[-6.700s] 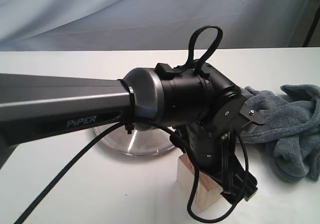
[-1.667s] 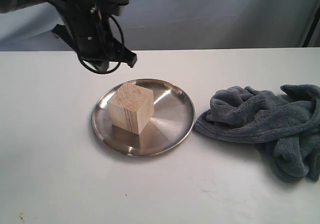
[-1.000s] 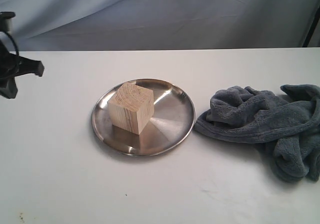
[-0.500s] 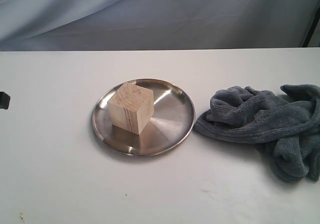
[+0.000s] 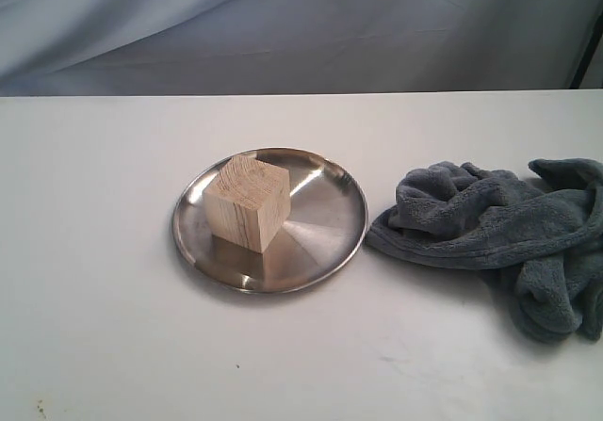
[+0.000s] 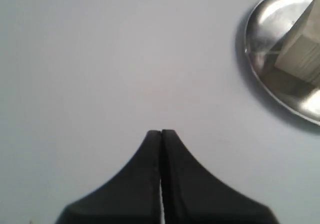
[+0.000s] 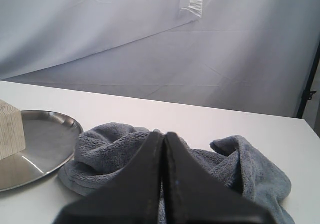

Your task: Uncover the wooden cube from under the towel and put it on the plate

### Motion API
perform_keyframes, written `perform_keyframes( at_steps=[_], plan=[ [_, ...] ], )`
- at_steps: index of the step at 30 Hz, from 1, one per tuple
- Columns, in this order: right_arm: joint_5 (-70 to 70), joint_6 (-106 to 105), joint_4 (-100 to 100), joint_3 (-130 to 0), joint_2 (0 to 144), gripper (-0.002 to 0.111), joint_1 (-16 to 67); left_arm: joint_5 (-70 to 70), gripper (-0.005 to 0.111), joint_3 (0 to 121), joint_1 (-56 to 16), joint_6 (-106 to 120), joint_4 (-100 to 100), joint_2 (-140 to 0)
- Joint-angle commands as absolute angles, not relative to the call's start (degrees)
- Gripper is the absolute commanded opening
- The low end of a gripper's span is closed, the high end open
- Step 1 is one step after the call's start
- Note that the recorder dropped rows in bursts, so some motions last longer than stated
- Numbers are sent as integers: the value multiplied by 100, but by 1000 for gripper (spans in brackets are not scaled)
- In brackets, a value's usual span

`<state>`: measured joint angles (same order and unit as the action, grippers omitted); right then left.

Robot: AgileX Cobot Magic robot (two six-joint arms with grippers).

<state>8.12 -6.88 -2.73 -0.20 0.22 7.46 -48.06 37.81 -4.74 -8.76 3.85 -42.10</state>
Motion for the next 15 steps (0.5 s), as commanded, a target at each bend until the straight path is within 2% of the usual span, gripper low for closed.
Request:
perform_keyframes(
  at_steps=[1,15],
  plan=[
    [776,-681,-306,0,0,0,762,-4641,0,3735,-456,-877,357,-3138],
    [776,-681,-306,0,0,0,762,-4479,0,3735,-456,-877,914,-53]
  ],
)
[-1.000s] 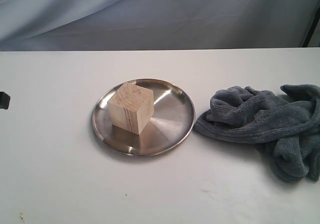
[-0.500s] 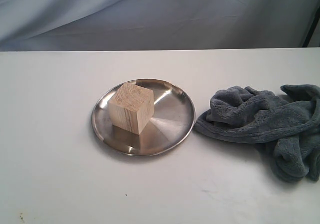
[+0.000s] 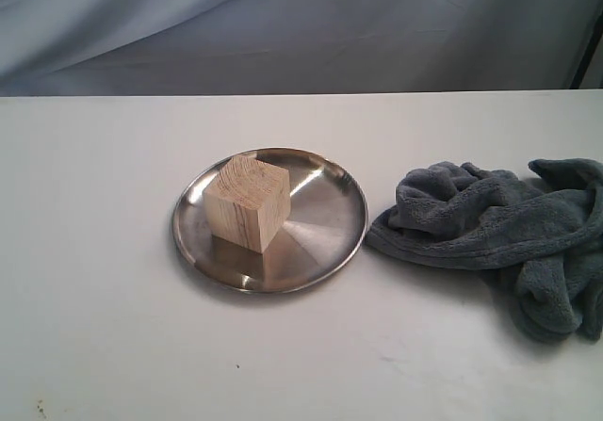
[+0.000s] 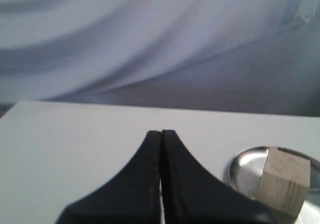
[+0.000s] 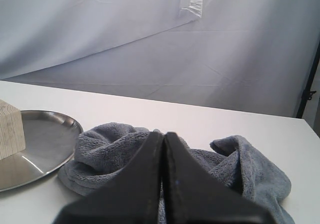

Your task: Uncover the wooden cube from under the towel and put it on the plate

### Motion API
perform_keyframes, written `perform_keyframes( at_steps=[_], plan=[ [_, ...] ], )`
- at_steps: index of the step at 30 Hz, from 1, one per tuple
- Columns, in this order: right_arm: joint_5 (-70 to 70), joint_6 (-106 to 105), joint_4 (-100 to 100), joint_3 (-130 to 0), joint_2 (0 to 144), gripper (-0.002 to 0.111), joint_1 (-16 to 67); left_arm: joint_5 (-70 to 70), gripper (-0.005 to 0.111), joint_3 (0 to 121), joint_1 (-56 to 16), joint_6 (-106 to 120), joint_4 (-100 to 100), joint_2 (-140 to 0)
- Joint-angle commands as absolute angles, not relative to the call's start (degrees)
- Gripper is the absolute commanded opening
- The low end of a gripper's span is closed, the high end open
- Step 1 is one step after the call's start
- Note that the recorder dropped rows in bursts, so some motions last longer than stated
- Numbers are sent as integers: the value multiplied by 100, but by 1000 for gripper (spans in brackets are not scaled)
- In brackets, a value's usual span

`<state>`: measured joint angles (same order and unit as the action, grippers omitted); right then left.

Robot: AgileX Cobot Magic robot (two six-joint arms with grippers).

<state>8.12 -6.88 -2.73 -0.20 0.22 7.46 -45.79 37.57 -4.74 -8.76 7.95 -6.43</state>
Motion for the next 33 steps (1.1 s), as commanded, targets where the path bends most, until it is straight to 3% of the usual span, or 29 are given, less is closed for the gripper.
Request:
perform_keyframes(
  at_steps=[1,13,20,27,33],
  plan=[
    [776,-681,-306,0,0,0,762,-4479,0,3735,-456,-877,914,0],
    [753,-683,-306,0,0,0,762,-3822,0,3416,-456,-769,1177,0],
    [753,-683,-306,0,0,0,762,-2980,0,2514,-456,-759,1820,0],
    [753,-683,-306,0,0,0,762,-158,0,877,-456,-769,1830,0],
    [753,-683,-306,0,0,0,762,-601,0,0,-456,-769,1519,0]
  ],
)
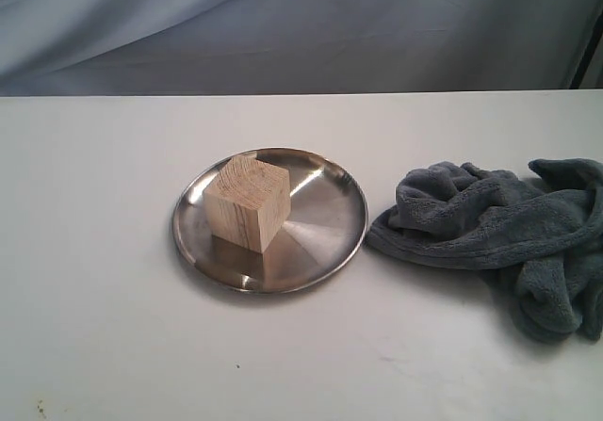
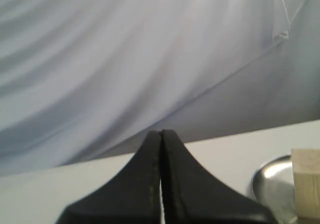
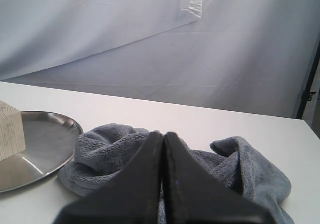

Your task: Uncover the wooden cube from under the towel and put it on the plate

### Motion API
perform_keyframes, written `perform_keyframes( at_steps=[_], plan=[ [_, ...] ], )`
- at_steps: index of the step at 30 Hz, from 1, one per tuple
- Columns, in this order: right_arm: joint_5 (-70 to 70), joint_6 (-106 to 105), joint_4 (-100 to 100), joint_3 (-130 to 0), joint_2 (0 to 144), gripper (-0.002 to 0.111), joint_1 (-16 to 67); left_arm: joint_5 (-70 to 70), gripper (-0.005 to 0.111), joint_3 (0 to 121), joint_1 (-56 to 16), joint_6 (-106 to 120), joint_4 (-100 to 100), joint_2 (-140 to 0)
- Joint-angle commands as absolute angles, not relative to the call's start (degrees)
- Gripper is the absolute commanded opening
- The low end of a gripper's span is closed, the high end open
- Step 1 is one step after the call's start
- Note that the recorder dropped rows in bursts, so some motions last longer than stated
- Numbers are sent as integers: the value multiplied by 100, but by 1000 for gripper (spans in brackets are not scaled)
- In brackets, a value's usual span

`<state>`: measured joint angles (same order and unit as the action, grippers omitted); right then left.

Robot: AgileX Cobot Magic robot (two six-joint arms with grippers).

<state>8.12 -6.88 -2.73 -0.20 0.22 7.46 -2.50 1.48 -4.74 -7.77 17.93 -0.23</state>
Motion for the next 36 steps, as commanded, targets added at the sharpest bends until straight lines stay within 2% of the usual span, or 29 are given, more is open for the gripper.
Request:
perform_keyframes(
  at_steps=[1,11,22,36],
  plan=[
    [753,-683,-306,0,0,0,762,-926,0,0,-456,-769,1531,0],
    [753,-683,-306,0,0,0,762,-1669,0,0,-456,-769,1429,0],
    [753,-683,-306,0,0,0,762,-1433,0,0,-456,-769,535,0],
    [753,-683,-306,0,0,0,762,-1433,0,0,-456,-747,503,0]
  ],
)
